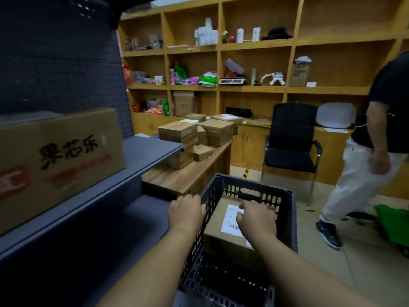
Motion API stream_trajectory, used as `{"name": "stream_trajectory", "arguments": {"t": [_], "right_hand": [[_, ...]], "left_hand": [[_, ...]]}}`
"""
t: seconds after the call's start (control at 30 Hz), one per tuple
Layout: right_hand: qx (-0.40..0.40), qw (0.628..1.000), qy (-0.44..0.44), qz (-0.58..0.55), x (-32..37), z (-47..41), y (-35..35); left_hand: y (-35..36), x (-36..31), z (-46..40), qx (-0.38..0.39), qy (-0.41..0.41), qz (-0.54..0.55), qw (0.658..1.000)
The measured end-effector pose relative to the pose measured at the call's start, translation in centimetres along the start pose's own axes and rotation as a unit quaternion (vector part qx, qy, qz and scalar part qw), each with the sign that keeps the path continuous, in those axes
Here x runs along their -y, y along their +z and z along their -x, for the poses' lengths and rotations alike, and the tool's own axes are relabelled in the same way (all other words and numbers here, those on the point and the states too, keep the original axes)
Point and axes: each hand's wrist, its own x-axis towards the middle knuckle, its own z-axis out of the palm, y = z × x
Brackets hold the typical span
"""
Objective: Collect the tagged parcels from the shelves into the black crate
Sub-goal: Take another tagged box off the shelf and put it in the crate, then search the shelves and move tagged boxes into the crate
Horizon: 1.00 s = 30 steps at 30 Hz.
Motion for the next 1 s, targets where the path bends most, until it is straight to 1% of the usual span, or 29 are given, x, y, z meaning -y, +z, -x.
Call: {"name": "stream_trajectory", "arguments": {"t": [0.17,0.37,0.63,0.83,1.0], "right_hand": [[0.034,0.995,-0.079,-0.046,2.2,4.2,-1.8],[0.045,0.975,-0.207,-0.073,7.3,10.5,-2.4],[0.073,0.93,-0.336,-0.13,16.2,19.5,-3.7],[0.103,0.899,-0.387,-0.18,22.9,27.6,-5.2],[0.132,0.865,-0.438,-0.209,28.1,36.6,-6.3]], "left_hand": [[-3.2,1.7,7.6,-0.011,-0.083,-0.023,0.996],[-7.9,6.0,17.1,-0.022,-0.197,-0.093,0.976],[-15.2,12.2,29.3,-0.05,-0.333,-0.152,0.929],[-20.1,15.5,38.9,-0.054,-0.405,-0.19,0.893],[-24.6,18.1,48.5,-0.068,-0.457,-0.217,0.86]]}}
